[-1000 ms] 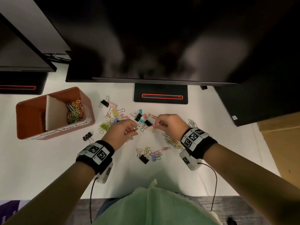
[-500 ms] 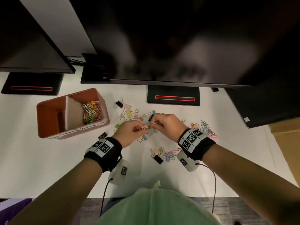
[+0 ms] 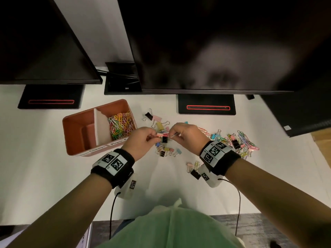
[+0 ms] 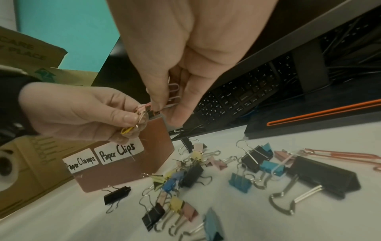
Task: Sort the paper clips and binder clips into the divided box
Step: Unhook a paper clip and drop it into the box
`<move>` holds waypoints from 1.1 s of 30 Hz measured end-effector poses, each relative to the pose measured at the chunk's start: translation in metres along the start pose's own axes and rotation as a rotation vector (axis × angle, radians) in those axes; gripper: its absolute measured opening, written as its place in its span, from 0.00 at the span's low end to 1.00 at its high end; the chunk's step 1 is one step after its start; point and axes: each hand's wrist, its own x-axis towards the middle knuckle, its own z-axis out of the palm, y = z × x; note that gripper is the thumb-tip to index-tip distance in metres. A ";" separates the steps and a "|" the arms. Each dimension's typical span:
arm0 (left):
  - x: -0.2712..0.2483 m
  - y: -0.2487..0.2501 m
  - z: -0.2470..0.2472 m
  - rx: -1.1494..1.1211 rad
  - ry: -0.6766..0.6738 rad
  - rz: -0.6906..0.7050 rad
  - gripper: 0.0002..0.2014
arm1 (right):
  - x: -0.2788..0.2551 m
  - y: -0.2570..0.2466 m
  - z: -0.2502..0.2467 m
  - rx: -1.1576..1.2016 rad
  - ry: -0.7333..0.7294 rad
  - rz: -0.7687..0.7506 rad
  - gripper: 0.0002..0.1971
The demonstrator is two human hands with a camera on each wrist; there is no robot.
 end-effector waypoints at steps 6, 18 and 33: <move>-0.004 -0.012 -0.009 0.009 0.030 0.099 0.03 | 0.000 -0.007 0.005 0.036 0.051 -0.016 0.05; -0.001 -0.018 -0.010 -0.033 -0.087 0.101 0.09 | -0.002 -0.017 0.012 -0.032 0.160 -0.138 0.03; -0.007 -0.027 -0.007 -0.008 -0.172 0.034 0.05 | -0.010 0.006 -0.017 -0.037 0.240 -0.052 0.03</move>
